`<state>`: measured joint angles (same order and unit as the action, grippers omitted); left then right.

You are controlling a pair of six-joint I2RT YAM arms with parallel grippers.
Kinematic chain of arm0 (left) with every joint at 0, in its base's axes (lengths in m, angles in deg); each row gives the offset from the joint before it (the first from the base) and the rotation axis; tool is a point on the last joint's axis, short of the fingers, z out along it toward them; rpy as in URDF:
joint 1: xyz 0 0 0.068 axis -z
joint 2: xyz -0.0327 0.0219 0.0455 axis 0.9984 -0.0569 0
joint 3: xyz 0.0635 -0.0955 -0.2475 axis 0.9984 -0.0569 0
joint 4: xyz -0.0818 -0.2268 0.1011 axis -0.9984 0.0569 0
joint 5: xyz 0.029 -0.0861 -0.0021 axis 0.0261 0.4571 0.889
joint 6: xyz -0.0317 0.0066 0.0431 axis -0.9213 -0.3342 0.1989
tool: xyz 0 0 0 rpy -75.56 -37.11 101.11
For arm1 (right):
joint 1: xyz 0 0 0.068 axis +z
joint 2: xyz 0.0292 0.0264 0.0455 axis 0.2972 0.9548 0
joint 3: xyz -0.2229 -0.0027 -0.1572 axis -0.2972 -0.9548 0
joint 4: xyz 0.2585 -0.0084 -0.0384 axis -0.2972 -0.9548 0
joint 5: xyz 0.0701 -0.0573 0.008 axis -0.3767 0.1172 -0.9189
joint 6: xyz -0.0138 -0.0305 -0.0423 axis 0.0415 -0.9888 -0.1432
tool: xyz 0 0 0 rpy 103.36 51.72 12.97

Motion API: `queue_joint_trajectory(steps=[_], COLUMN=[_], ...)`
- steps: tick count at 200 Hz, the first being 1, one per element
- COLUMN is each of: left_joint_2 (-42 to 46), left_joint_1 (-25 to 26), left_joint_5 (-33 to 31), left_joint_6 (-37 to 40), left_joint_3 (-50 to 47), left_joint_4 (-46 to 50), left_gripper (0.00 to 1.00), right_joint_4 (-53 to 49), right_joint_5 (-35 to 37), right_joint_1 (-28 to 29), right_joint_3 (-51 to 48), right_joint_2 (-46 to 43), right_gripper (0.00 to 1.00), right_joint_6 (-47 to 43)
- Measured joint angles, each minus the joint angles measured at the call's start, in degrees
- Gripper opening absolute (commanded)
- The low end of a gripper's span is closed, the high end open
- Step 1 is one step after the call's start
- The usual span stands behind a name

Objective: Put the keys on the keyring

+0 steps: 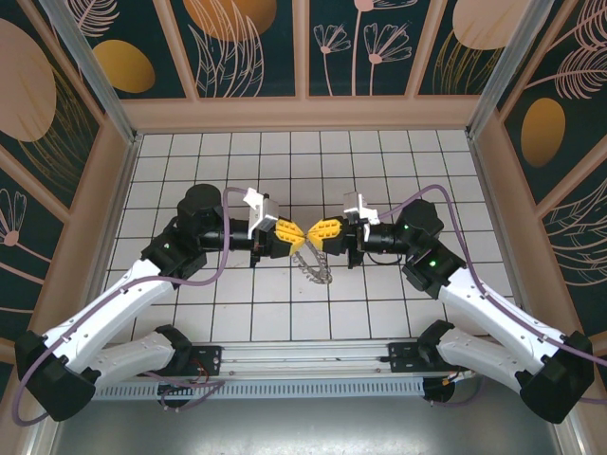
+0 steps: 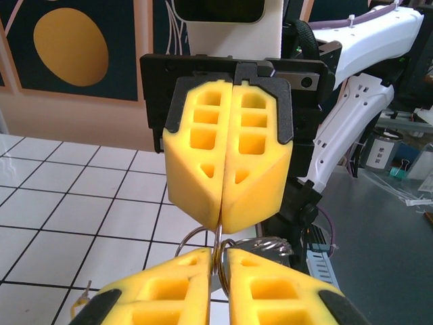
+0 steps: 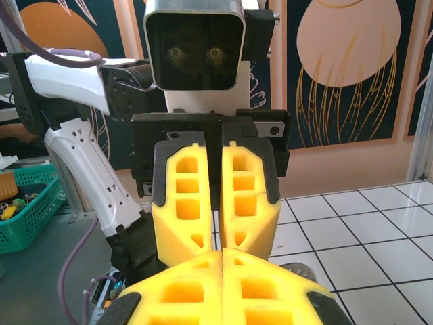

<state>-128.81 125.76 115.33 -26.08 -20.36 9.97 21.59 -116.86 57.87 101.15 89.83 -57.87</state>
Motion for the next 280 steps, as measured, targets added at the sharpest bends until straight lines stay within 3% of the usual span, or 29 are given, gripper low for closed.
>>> queue_joint_trajectory(steps=[60, 97, 120, 141, 195, 235, 280], left_joint_2=[-1.11, -1.68, -1.75, -2.82, -6.23, -8.96, -9.20], left_joint_1=[0.00, 0.00, 0.17, 0.76, 0.85, 0.85, 0.94], left_joint_5=[-0.02, -0.20, -1.55, -2.84, -8.96, -13.09, -14.16], left_joint_6=[0.20, 0.52, 2.14, 4.70, 13.42, 18.12, 19.89], left_joint_3=[0.37, 0.63, 1.20, 3.85, 12.09, 15.63, 16.65], left_joint_4=[-0.17, -0.44, 1.03, 5.01, 19.93, 29.38, 33.40], left_gripper=[0.00, 0.00, 0.00, 0.00, 0.00, 0.00, 0.00], right_joint_4=[0.15, -0.13, -2.16, -6.32, -19.85, -25.18, -28.06], right_joint_5=[0.00, 0.07, 1.42, 4.72, 13.55, 16.02, 16.90], right_joint_1=[-0.42, -0.70, -0.72, -0.68, -0.68, -0.52, 0.92], right_joint_3=[0.00, 0.04, 0.59, 0.76, 4.35, 5.35, 6.51], right_joint_2=[0.15, 0.13, -0.04, -2.38, -8.48, -6.88, -1.90], right_gripper=[0.00, 0.00, 0.32, 0.42, 0.33, 0.30, 0.32], right_joint_6=[0.00, -0.04, -1.20, -3.04, -8.11, -10.62, -13.40])
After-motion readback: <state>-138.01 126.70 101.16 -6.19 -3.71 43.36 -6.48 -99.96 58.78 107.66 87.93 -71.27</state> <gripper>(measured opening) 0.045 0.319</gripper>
